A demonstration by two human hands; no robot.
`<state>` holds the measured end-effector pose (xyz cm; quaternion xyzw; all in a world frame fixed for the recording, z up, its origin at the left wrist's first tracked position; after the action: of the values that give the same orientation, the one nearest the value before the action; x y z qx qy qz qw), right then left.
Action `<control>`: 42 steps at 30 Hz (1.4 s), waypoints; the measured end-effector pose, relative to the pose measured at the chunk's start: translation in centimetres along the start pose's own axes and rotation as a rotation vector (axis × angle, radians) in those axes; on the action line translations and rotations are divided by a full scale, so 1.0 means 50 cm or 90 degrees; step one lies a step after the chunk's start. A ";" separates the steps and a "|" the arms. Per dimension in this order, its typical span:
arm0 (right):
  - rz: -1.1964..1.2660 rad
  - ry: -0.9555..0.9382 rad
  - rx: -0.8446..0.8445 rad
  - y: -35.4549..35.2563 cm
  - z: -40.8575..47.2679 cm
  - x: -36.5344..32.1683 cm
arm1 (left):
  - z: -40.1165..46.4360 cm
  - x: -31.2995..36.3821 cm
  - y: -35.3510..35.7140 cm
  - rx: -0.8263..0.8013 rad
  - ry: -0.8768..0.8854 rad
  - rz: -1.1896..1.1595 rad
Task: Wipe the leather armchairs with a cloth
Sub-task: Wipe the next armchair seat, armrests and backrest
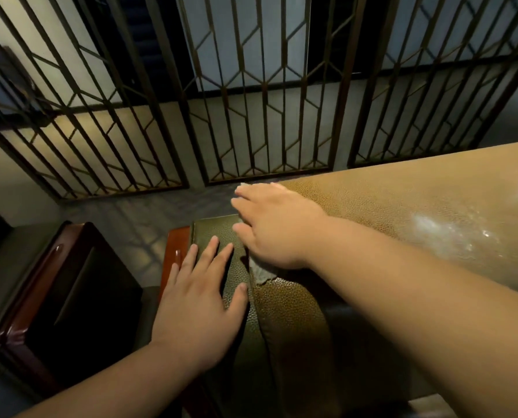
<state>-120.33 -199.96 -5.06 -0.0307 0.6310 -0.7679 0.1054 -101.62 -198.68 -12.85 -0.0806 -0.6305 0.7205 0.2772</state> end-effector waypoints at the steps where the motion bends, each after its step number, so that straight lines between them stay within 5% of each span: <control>1: 0.034 0.014 0.004 -0.005 -0.002 0.017 | 0.000 0.000 0.000 0.001 -0.003 -0.002; 7: -0.029 0.259 -0.016 -0.054 -0.066 0.155 | -0.003 0.002 -0.006 0.001 0.003 -0.029; 12: -0.062 0.085 0.227 0.028 -0.282 -0.050 | -0.005 0.003 -0.009 0.030 0.010 -0.087; 15: -0.119 0.043 0.324 0.042 -0.339 -0.020 | -0.005 0.004 -0.010 0.028 0.024 -0.077; 18: -0.109 0.147 0.401 0.025 -0.352 0.038 | -0.009 0.006 -0.014 0.035 0.039 -0.069; 22: -0.102 0.321 0.447 0.064 -0.319 -0.056 | -0.013 0.006 -0.019 0.034 0.034 -0.064; 27: -0.176 0.006 0.360 0.089 -0.343 -0.084 | -0.020 0.015 -0.029 0.040 0.034 -0.079; 29: -0.204 0.064 0.376 0.071 -0.382 -0.009 | -0.023 0.018 -0.030 0.041 0.046 -0.099; 32: -0.172 0.313 0.386 0.065 -0.470 0.069 | -0.032 0.038 -0.049 0.057 0.152 -0.157; 36: -0.115 0.527 0.440 0.127 -0.475 0.002 | 0.035 0.167 -0.100 0.147 0.533 -0.123; 39: -0.074 0.462 0.479 0.204 -0.434 -0.095 | 0.080 0.293 -0.088 0.022 0.742 0.025; 42: -0.076 0.342 0.469 0.257 -0.466 -0.071 | 0.098 0.321 -0.050 -0.065 0.778 0.104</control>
<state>-119.48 -179.13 -22.00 0.1729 0.3180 -0.9266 -0.1023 -116.53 -194.73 -5.79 -0.5398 -0.3832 0.5318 0.5282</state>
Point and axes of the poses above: each hand's wrist, its own z-axis towards the middle knuckle, its own y-axis out of the palm, x = y × z, the point moved 2 cm from there along z, towards the middle knuckle, and after that the axes turned 9 degrees about x, right-handed, at the moved point
